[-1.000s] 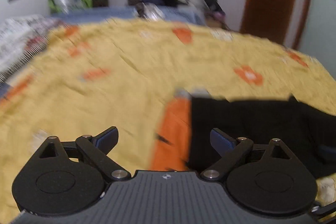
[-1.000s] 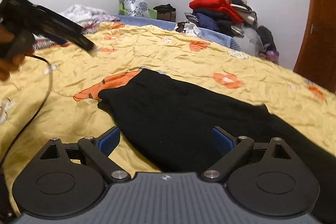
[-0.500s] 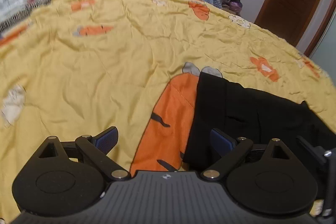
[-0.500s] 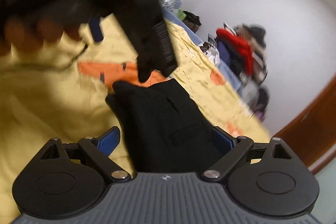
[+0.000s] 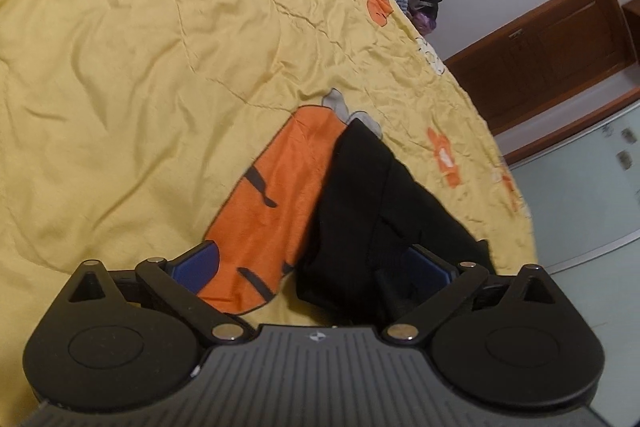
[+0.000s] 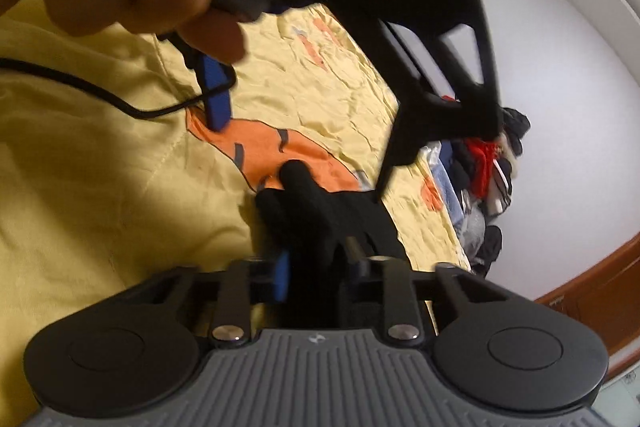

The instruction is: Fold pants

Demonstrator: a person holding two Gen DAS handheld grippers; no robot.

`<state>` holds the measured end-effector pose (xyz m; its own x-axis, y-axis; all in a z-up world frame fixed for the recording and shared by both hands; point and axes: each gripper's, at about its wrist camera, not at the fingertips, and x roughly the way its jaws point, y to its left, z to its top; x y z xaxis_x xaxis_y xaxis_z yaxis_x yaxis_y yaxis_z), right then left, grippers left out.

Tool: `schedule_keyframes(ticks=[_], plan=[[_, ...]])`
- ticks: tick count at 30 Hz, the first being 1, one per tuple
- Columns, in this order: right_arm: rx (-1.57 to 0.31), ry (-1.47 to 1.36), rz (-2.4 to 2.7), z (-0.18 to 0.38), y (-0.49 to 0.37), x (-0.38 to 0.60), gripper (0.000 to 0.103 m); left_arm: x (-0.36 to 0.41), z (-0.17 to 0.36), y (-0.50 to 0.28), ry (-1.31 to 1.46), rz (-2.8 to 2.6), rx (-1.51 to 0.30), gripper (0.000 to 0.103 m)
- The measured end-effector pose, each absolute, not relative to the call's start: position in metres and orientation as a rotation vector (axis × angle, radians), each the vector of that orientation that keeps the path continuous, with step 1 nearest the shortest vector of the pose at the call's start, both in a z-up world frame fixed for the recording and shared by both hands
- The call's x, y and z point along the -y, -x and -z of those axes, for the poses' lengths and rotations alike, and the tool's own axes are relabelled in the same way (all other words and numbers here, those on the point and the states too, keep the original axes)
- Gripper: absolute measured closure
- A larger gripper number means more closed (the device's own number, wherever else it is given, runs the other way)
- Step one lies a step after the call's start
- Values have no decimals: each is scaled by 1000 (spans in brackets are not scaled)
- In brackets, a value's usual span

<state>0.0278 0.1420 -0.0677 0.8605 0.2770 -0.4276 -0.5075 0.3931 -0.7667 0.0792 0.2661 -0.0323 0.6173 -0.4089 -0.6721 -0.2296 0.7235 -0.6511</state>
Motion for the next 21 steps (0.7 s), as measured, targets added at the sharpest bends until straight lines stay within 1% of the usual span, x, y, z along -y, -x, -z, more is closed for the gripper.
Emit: schedule_keyframes(ticks=[5,10,15,17,18,19,20,21], plan=[[-316,826,-557,38,-40,-119,84,-262,44,-101,953,260,-939,1],[-332,627,-559,10,-53,-93,84,-239,58,-129,1025,359,-977,2],[-340,555,-551,0,-57,-78,84,-229,60,-153,1052,368,-953,3],[-344,558,-551,1,-56,-76,84,-225,61,-161,1054,368,-959,5],[-344,559,-551,1,-56,-76,84,-224,61,-164,1050,376,-957,9],[-347,558,-552,2,-57,-75,84,-222,61,-166,1047,397,-957,23],[-353,552,-557,2,-57,-75,84,-222,61,-168,1038,399,-969,34],[-357,546,-563,2,-57,-73,84,-220,61,-168,1016,379,-981,41]])
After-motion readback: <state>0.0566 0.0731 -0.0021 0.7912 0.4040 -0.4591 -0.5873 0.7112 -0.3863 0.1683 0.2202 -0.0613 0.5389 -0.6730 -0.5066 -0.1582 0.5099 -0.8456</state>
